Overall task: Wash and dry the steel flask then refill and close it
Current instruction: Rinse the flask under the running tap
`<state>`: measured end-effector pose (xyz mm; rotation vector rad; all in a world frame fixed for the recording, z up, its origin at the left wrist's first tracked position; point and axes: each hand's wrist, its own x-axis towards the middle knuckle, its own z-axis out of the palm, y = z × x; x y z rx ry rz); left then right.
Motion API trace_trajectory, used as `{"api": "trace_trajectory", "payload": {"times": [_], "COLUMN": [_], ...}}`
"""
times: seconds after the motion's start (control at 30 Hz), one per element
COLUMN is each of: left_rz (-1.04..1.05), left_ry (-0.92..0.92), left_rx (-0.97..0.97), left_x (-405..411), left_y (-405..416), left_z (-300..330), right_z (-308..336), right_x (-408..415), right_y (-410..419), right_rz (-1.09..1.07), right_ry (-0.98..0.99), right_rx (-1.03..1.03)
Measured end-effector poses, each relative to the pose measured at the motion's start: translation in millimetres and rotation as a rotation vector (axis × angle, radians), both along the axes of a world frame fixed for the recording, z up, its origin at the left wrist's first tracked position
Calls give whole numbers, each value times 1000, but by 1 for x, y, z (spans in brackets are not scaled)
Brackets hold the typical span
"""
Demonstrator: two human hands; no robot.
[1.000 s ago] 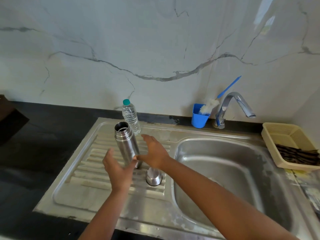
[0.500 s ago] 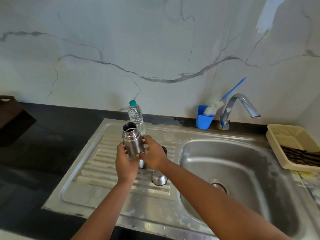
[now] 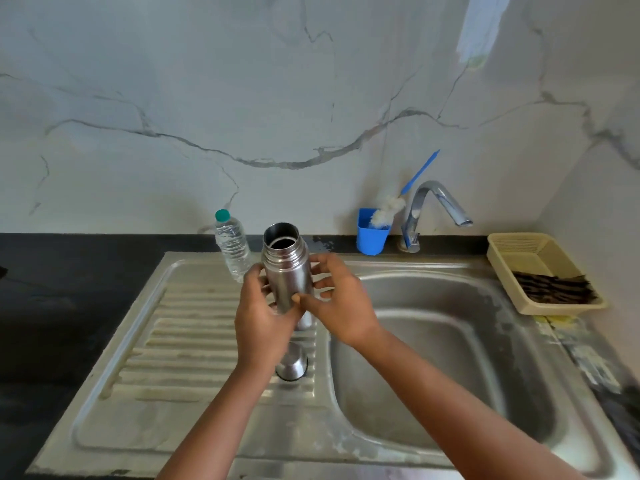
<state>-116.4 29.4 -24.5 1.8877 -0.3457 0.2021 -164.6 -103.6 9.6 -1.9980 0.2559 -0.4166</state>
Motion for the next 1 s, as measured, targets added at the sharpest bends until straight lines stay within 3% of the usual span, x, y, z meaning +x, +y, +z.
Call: {"api": "trace_trajectory", "payload": {"times": [0.4, 0.6, 0.8, 1.0], "left_rz": [-256, -257, -259, -265], "left_ry": [148, 310, 415, 472], "left_rx": [95, 58, 67, 27], "left_x": [-13, -21, -21, -19], "left_y": [-112, -135, -149, -156], "left_z": [-23, -42, -64, -65], "right_z": [-20, -33, -63, -83], "right_x": [-45, -45, -12, 42], "right_y": [-99, -156, -248, -299], "right_rz": [-227, -73, -304, -333], "right_ry": [180, 317, 295, 316], "right_rx": [-42, 109, 92, 239]}}
